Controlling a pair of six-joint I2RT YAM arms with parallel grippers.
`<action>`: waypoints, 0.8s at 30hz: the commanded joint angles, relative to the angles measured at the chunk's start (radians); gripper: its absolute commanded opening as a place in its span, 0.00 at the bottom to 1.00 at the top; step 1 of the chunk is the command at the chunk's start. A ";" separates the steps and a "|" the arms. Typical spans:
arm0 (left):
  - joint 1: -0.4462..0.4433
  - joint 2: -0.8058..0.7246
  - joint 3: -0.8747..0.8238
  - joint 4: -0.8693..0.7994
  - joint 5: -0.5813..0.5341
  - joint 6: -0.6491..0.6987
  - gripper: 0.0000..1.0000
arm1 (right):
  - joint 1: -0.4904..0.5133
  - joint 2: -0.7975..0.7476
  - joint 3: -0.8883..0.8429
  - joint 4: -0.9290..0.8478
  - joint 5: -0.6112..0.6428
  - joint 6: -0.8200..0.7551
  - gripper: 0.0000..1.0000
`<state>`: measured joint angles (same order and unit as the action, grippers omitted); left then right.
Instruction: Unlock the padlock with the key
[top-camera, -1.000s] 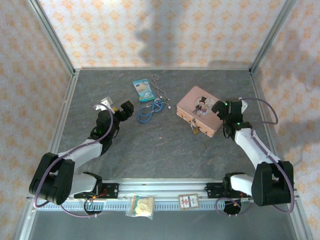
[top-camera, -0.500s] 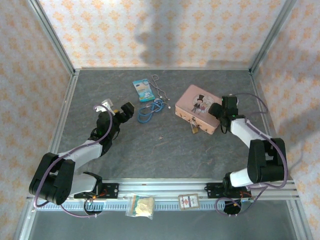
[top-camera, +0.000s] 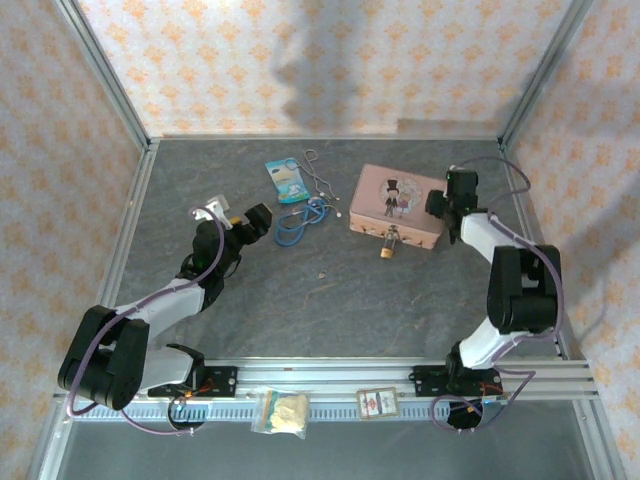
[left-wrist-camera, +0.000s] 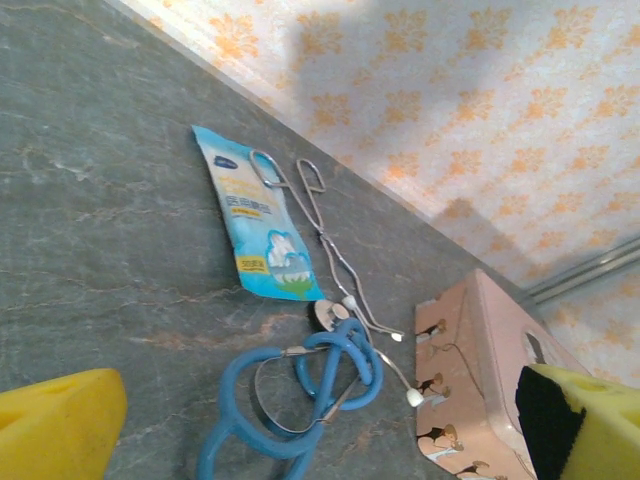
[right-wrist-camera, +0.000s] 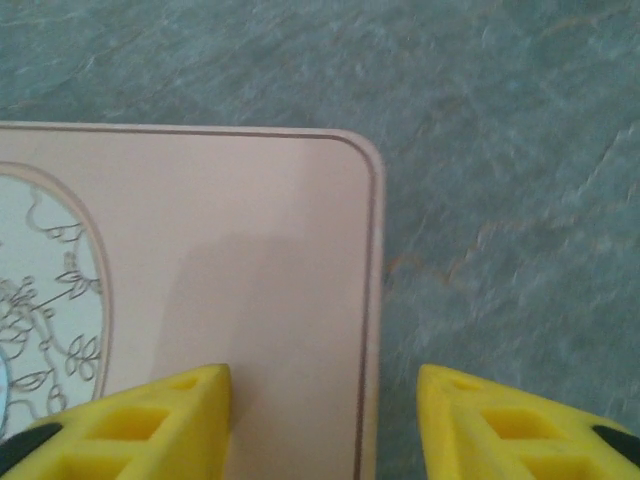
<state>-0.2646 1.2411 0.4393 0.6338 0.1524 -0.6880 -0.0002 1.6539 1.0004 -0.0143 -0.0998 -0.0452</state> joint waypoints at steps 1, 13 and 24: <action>-0.015 -0.020 0.023 -0.022 0.040 0.009 0.99 | -0.009 0.033 0.083 -0.090 0.024 -0.081 0.60; -0.030 -0.040 -0.032 0.019 0.018 -0.053 0.99 | 0.140 -0.270 -0.011 -0.172 -0.151 0.255 0.77; -0.013 0.002 -0.095 0.088 -0.041 -0.169 0.99 | 0.635 -0.196 -0.101 -0.231 -0.148 0.526 0.62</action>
<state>-0.2871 1.2289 0.3710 0.6662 0.1398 -0.8051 0.5327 1.4162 0.8982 -0.2142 -0.2550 0.3939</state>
